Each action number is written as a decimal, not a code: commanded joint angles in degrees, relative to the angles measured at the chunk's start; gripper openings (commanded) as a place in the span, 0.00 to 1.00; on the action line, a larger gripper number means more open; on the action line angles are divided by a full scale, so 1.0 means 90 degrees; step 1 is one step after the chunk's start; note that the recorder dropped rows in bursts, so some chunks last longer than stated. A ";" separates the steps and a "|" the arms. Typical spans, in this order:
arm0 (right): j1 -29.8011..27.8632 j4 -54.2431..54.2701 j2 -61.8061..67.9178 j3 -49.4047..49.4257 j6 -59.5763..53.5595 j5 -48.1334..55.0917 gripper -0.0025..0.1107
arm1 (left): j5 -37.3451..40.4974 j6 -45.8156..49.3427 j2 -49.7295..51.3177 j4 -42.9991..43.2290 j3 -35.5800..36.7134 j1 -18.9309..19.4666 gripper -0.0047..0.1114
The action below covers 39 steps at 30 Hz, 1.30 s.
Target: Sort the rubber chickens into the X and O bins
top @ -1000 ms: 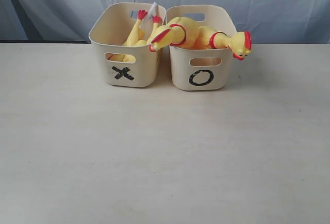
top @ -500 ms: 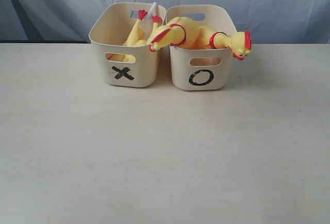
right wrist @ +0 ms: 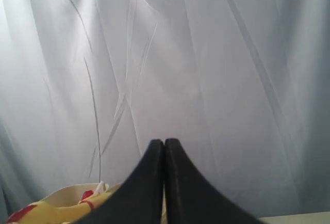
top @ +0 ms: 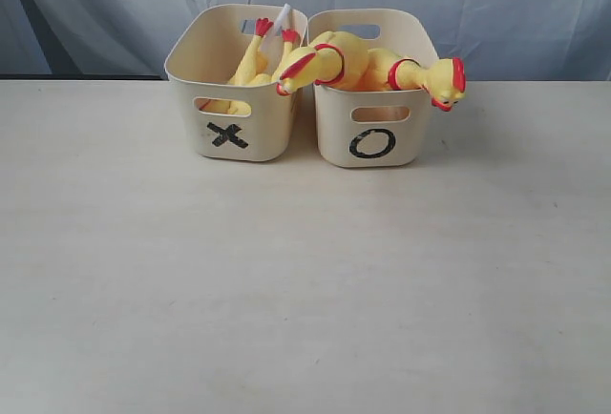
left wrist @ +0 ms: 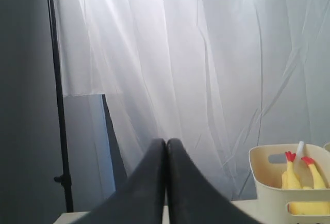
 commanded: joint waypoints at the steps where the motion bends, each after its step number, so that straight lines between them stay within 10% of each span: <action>1: -0.0047 -0.0352 -0.0035 0.0718 -0.0012 -0.0583 0.02 | -0.1219 -0.0004 -0.0026 0.0005 0.0900 0.0009 0.04; 39: -0.0047 -0.0986 -0.0035 0.1863 -0.0012 0.0969 0.02 | -0.0236 -0.0004 -0.0026 -0.0187 0.1737 0.0008 0.04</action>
